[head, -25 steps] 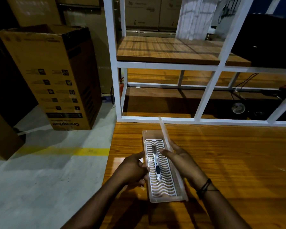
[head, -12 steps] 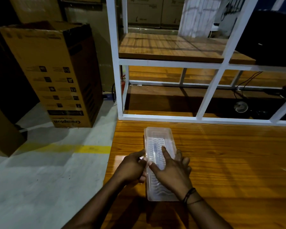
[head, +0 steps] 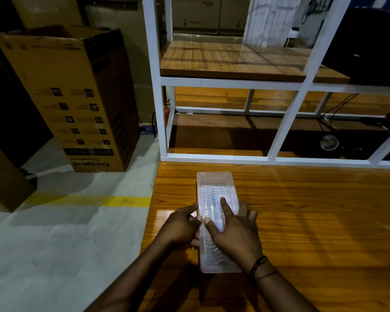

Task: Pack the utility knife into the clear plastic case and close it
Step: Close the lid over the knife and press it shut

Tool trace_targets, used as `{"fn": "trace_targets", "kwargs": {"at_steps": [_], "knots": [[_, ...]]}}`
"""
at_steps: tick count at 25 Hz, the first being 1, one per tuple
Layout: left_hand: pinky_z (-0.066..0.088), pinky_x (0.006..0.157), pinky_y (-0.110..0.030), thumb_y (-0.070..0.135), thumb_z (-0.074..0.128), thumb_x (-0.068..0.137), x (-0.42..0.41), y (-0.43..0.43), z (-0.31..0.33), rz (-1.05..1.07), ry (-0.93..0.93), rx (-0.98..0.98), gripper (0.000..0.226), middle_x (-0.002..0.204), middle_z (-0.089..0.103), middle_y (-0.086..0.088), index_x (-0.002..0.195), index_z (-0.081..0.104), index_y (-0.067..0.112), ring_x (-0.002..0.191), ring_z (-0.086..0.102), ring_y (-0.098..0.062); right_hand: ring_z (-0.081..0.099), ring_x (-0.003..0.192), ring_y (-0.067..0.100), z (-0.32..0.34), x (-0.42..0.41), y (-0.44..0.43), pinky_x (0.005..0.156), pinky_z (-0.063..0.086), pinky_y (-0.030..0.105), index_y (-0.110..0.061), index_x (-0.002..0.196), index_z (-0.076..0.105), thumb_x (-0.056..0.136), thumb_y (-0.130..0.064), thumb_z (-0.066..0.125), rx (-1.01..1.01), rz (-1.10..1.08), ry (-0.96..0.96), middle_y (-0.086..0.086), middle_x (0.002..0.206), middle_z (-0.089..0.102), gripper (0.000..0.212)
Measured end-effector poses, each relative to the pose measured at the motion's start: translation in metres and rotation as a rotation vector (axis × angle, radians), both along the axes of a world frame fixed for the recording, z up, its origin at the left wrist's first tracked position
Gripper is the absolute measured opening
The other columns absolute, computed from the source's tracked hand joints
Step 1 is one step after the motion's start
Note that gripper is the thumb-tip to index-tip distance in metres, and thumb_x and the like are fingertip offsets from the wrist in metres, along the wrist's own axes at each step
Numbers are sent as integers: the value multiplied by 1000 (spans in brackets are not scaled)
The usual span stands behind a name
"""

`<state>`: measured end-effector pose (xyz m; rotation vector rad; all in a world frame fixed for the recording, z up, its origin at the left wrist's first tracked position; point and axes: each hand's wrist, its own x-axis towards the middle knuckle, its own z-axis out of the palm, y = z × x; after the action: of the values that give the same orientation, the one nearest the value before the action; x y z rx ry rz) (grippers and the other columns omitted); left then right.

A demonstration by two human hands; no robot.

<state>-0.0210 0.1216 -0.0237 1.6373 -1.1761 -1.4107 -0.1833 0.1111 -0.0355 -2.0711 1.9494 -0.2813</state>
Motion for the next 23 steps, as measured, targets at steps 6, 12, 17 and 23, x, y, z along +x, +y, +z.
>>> {"fn": "trace_targets", "kwargs": {"at_steps": [6, 12, 17, 23], "knots": [[65, 80, -52, 16, 58, 104, 2, -8, 11, -103, -176, 22, 63, 109, 74, -10, 157, 32, 40, 90, 76, -34, 36, 132, 29, -8, -5, -3, 98, 51, 39, -37, 155, 27, 92, -68, 40, -47, 24, -93, 9, 147, 29, 71], [20, 123, -59, 45, 77, 88, 12, -67, 43, -632, -966, 77, 118, 169, -29, 4, 162, -14, 35, 157, -10, -43, 23, 149, 33, -5, -4, -54, 114, 36, 47, -19, 141, 40, 92, -59, 50, -131, 121, -36, 12, 163, 27, 64], [18, 123, -62, 38, 77, 91, 15, -115, 40, -793, -1112, 148, 116, 171, -23, 7, 163, -13, 28, 156, -18, -44, -3, 158, 28, -4, 2, -89, 123, 18, 52, -17, 161, 7, 96, -62, 42, 14, 170, -45, 3, 172, -5, 86], [22, 123, -59, 32, 75, 92, 12, -126, 42, -831, -1190, 159, 113, 173, -16, 2, 163, -12, 21, 155, -16, -45, -1, 158, 30, -10, 1, -96, 123, 14, 53, -20, 162, 6, 95, -64, 42, 27, 167, -48, 2, 172, -3, 88]]}}
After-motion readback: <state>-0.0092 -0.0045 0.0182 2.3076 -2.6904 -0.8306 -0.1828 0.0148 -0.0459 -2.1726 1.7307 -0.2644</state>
